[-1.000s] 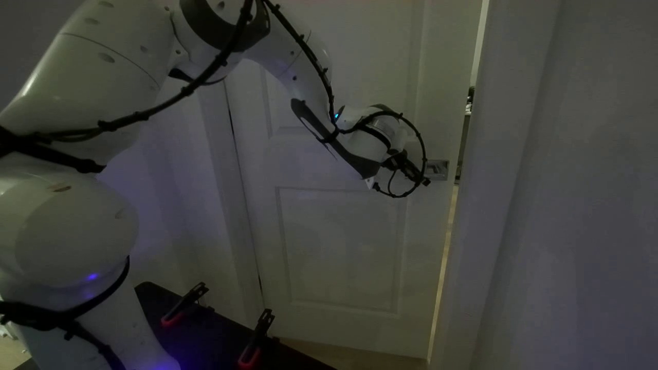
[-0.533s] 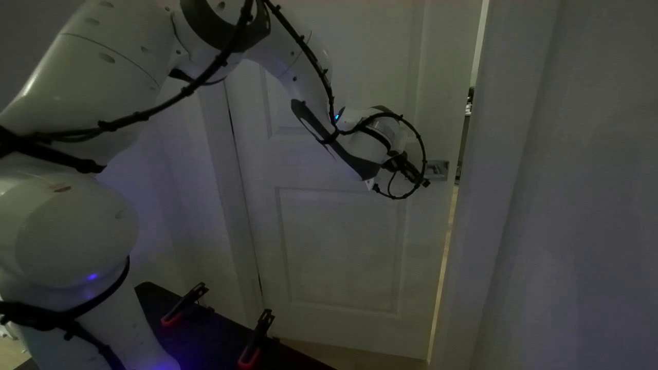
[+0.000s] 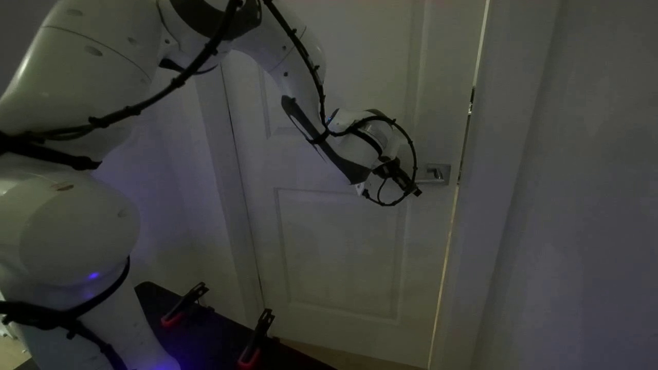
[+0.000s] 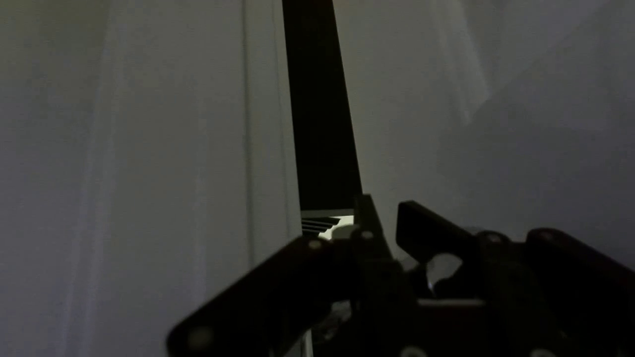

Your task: Close the door

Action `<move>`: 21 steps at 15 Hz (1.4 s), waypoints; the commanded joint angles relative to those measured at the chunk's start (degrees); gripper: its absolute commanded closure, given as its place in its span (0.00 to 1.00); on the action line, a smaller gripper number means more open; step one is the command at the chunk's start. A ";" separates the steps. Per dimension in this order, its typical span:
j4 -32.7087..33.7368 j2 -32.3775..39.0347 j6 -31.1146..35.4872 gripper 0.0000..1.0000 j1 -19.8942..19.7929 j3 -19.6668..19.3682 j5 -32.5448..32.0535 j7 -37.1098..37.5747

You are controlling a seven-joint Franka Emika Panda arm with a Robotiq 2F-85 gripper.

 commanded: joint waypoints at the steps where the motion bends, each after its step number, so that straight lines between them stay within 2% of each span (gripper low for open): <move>1: -8.02 -5.74 -1.35 0.95 2.41 -0.93 -1.65 -0.32; 5: -13.32 -9.59 -1.90 0.95 3.73 -1.86 -2.83 -0.49; 9: -19.23 -14.07 -2.53 0.95 3.68 -1.59 -1.56 -4.27; 11: -22.44 -16.28 -1.38 0.95 2.43 -0.27 0.48 -8.81; 13: -25.70 -18.29 0.07 0.95 0.60 2.04 4.74 -16.26; 14: -27.77 -19.53 1.39 0.95 -1.28 4.45 8.34 -21.82; 15: -29.58 -20.73 1.80 0.55 -3.18 7.13 10.96 -25.92; 16: -31.12 -22.09 1.81 0.54 -5.02 10.02 14.34 -30.47; 17: -32.23 -23.71 0.88 0.47 -7.72 14.01 17.61 -34.78; 18: -33.11 -24.73 0.41 0.40 -8.70 16.24 21.87 -39.22; 19: -33.23 -26.18 -0.79 0.31 -9.43 18.24 26.40 -43.62; 21: -31.70 -28.18 -2.86 0.16 -10.28 20.47 30.07 -46.65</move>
